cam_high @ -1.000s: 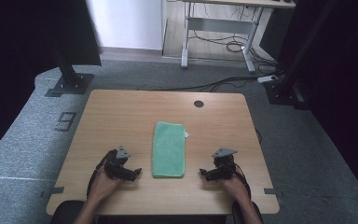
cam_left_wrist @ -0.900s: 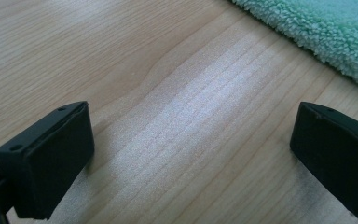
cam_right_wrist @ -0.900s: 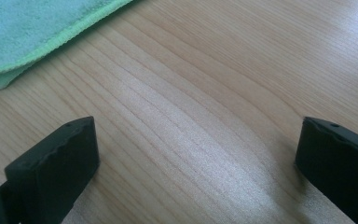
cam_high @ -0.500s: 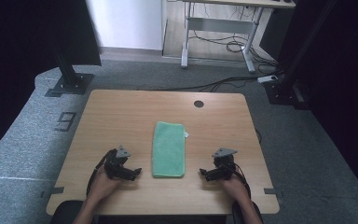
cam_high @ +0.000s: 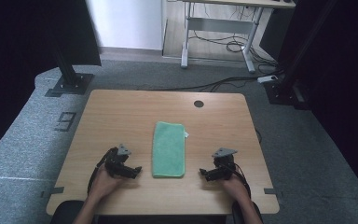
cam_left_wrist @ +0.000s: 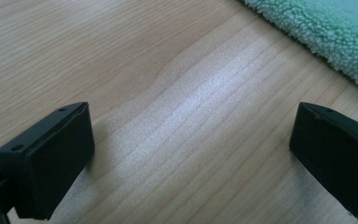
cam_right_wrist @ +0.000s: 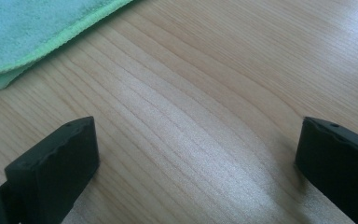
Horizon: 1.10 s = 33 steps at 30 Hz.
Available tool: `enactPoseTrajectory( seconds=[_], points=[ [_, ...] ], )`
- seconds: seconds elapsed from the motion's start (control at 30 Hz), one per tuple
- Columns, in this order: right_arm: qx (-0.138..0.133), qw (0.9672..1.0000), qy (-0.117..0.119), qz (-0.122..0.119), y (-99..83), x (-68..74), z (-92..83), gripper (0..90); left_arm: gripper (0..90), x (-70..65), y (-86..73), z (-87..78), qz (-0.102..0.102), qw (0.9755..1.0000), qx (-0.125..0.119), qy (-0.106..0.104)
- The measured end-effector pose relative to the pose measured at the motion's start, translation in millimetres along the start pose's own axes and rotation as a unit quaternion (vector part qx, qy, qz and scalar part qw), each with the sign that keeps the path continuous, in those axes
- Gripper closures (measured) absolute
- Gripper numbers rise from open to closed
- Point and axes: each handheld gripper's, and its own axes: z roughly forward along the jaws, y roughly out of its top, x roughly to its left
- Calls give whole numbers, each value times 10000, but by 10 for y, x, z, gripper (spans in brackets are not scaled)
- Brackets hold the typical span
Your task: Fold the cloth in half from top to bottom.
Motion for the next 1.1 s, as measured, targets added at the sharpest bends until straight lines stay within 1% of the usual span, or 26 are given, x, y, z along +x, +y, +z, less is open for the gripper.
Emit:
enactPoseTrajectory(
  seconds=[0.27,0.4,0.53,0.67,0.7,0.8,0.83,0.97,1.1],
  points=[
    [0,10000,-1,2,0,0,0,0,4,-28,117,-14,5,9998,-186,-84],
    [1,10000,-1,1,0,0,0,0,6,-51,206,9,73,9997,-200,-73],
    [0,10000,-2,0,0,0,0,0,15,-71,310,41,54,9994,-292,-156],
    [1,10000,-1,2,0,0,0,0,27,-97,424,95,74,9991,-375,-178],
    [1,10000,-9,1,0,0,-1,0,31,-102,449,111,87,9991,-378,-171],
    [0,10000,-1,4,0,-1,0,0,40,-119,529,160,194,9992,-334,-30],
    [-1,10000,0,4,0,-1,0,0,40,-122,554,173,203,9992,-339,-7],
    [0,10000,-8,6,0,0,-1,0,52,-112,652,211,133,9989,-435,65],
    [0,10000,-8,5,0,-1,-1,0,57,-61,739,267,32,9988,-479,110]
  ],
)
